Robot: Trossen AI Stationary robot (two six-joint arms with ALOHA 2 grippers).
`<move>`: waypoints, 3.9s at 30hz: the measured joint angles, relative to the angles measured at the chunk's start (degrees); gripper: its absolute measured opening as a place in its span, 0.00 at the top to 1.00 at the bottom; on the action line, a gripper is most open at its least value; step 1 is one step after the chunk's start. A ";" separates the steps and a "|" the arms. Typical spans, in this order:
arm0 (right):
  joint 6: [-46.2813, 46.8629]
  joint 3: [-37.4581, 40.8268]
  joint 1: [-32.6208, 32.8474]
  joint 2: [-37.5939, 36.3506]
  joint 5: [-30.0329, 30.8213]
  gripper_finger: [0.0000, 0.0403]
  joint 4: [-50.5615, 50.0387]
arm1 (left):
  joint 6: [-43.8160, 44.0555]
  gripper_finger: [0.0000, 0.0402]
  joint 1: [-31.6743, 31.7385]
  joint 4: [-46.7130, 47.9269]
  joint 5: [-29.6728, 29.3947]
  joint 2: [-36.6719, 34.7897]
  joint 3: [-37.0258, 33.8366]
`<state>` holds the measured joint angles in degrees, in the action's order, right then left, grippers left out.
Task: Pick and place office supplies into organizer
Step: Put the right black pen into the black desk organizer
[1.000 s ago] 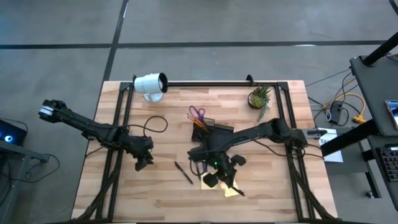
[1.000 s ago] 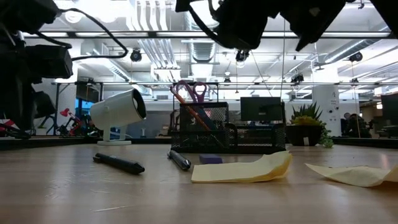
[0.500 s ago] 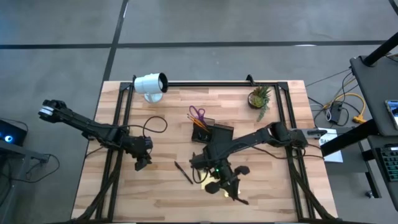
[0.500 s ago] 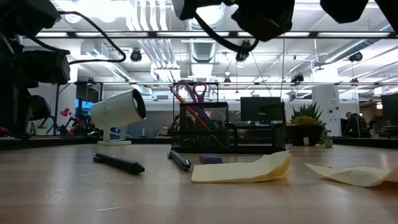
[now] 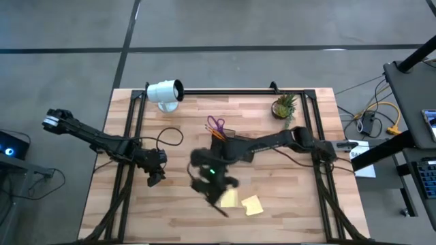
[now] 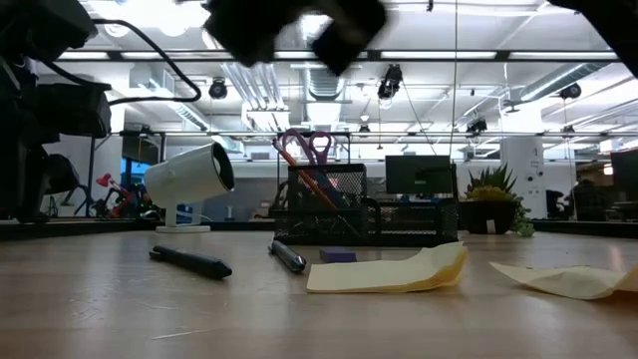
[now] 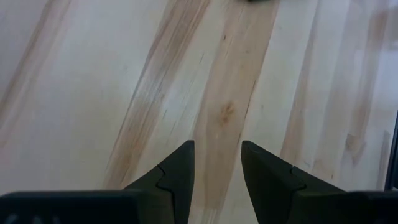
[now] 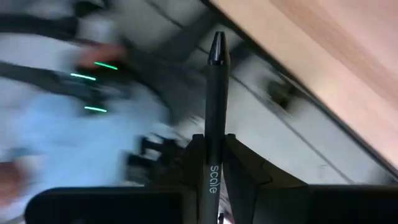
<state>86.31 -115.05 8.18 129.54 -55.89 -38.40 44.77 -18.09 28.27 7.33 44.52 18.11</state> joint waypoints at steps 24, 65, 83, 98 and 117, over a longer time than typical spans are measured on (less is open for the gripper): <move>0.17 -7.55 -5.01 -0.15 30.72 0.91 36.95 | -0.04 0.71 0.00 1.51 2.12 -0.06 0.00; -97.39 -19.93 -1.31 -6.49 111.26 0.91 -19.25 | 1.33 0.71 0.00 1.18 2.89 -0.10 0.02; -122.52 -19.64 0.65 1.52 124.95 0.91 -49.93 | 1.31 0.71 0.00 0.92 2.69 0.05 0.02; -116.74 -5.21 0.37 2.54 115.40 0.91 -51.70 | -2.87 0.71 0.00 0.73 -1.87 -0.03 0.02; -115.24 1.49 0.44 2.93 110.55 0.91 -51.29 | -7.80 0.71 0.00 0.70 -3.54 0.01 0.02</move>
<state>-28.93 -113.56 8.62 132.46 54.65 -89.69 36.97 -18.09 28.97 3.79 44.53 18.13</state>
